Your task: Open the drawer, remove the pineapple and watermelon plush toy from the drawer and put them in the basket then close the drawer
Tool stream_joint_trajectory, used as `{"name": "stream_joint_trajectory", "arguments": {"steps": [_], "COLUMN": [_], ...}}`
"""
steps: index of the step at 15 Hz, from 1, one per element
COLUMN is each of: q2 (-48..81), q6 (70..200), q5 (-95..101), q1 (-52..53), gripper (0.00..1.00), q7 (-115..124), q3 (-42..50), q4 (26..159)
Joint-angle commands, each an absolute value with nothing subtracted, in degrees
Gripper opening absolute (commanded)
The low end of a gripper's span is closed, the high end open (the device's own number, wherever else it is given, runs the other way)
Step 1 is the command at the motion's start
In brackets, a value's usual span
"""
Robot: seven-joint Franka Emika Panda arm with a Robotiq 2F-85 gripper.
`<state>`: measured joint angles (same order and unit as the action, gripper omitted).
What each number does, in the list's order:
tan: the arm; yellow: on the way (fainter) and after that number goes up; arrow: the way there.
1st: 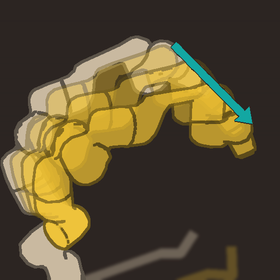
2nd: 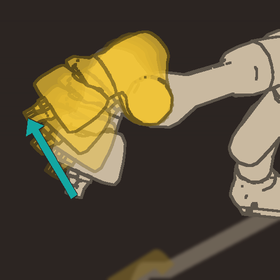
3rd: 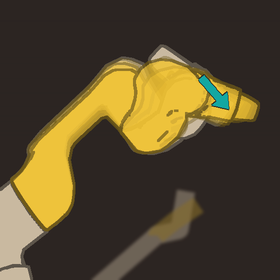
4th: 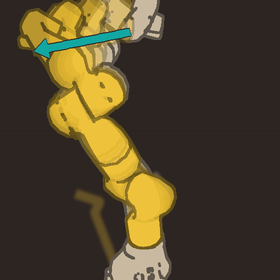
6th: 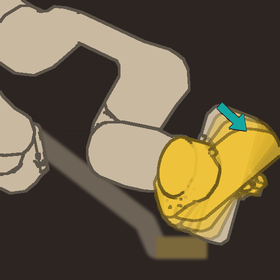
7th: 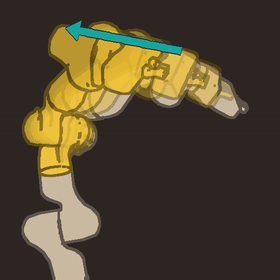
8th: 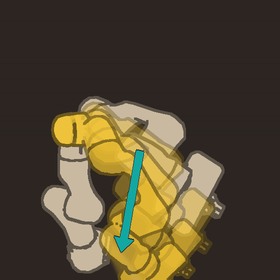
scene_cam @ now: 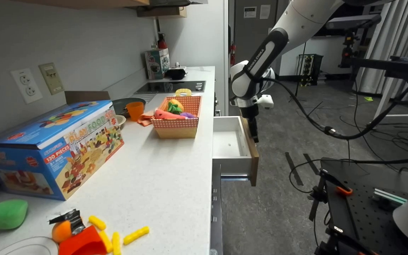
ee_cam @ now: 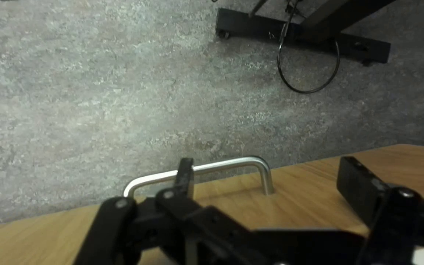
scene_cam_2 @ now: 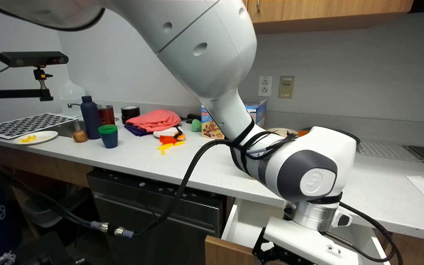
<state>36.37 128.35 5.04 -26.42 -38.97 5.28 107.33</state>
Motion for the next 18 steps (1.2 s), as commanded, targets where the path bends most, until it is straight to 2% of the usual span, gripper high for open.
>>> {"name": "stream_joint_trajectory", "arguments": {"steps": [1,5,10,18], "q2": [37.6,37.9,36.8,25.8], "q6": [134.6,147.4,155.4,153.0], "q5": [1.5,-0.3,1.1,5.0], "q1": [-24.8,-22.8,-20.2,-17.9], "gripper": [1.00,1.00,1.00,1.00], "q7": [-37.5,-33.0,-25.7,-21.1], "q3": [3.4,1.6,1.0,6.1], "q4": [105.3,105.9,106.8,115.5]}}
